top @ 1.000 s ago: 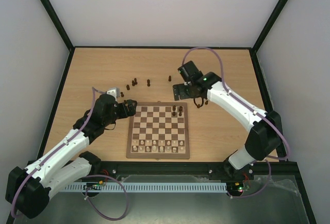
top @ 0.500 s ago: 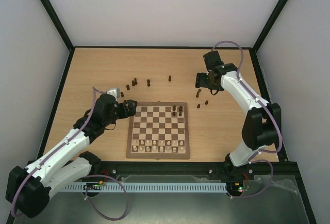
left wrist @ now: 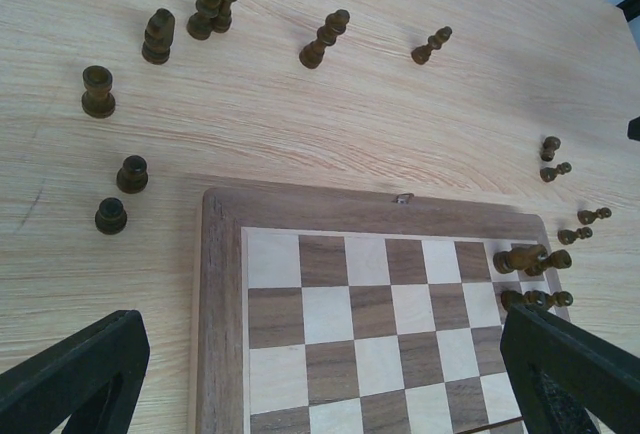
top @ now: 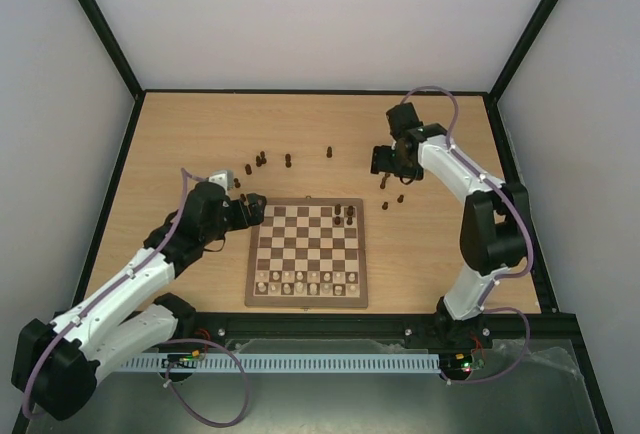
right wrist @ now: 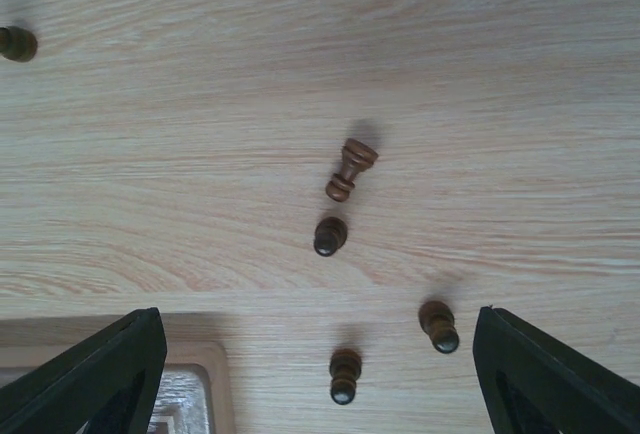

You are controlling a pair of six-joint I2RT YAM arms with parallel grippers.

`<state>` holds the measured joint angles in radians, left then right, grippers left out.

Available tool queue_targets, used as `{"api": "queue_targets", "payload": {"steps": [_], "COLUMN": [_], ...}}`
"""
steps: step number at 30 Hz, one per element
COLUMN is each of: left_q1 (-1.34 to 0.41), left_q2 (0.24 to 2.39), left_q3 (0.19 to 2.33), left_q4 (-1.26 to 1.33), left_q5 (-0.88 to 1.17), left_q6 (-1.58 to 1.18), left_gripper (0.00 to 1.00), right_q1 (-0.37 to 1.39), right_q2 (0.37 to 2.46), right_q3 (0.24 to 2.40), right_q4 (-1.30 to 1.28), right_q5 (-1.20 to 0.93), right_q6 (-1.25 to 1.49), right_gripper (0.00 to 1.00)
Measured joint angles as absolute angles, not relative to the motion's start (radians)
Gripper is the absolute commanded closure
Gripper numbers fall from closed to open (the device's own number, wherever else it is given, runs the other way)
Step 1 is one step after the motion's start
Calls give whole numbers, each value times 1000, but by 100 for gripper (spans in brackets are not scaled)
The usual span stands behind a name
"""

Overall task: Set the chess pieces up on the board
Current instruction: Pick up the chess piece at the center of the board.

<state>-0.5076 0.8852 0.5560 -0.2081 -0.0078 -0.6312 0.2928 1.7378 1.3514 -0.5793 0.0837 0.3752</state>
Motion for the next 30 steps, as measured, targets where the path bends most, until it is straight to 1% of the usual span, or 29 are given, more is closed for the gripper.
{"api": "queue_targets", "payload": {"steps": [6,8,11,17,25,30], "left_q1": [-508,-508,-508,-508,-508,-508], "left_q2": [907,912,924,930,930,930], "left_q3": [556,556,556,556,556,556], "left_q4": [-203,-196,-186,-171,-166,-165], "left_q5": [-4,-3,0,1,1,1], "left_q6": [-631,-631,-631,-632,-632,-631], "left_gripper": [1,0,1,0,1,0], "right_q1": [293,293,295,331,408,439], "right_q2": [1760,1767,1805,1993,2239,2342], "right_q3": [1386,1401,1459,1713,2038,2177], "right_q4": [-576,-576,-579,-606,-688,-719], "right_q5": [47,36,12,0,6,7], "right_q6": [374,374,373,363,332,312], "right_gripper": [14,17,19,20,25,31]}}
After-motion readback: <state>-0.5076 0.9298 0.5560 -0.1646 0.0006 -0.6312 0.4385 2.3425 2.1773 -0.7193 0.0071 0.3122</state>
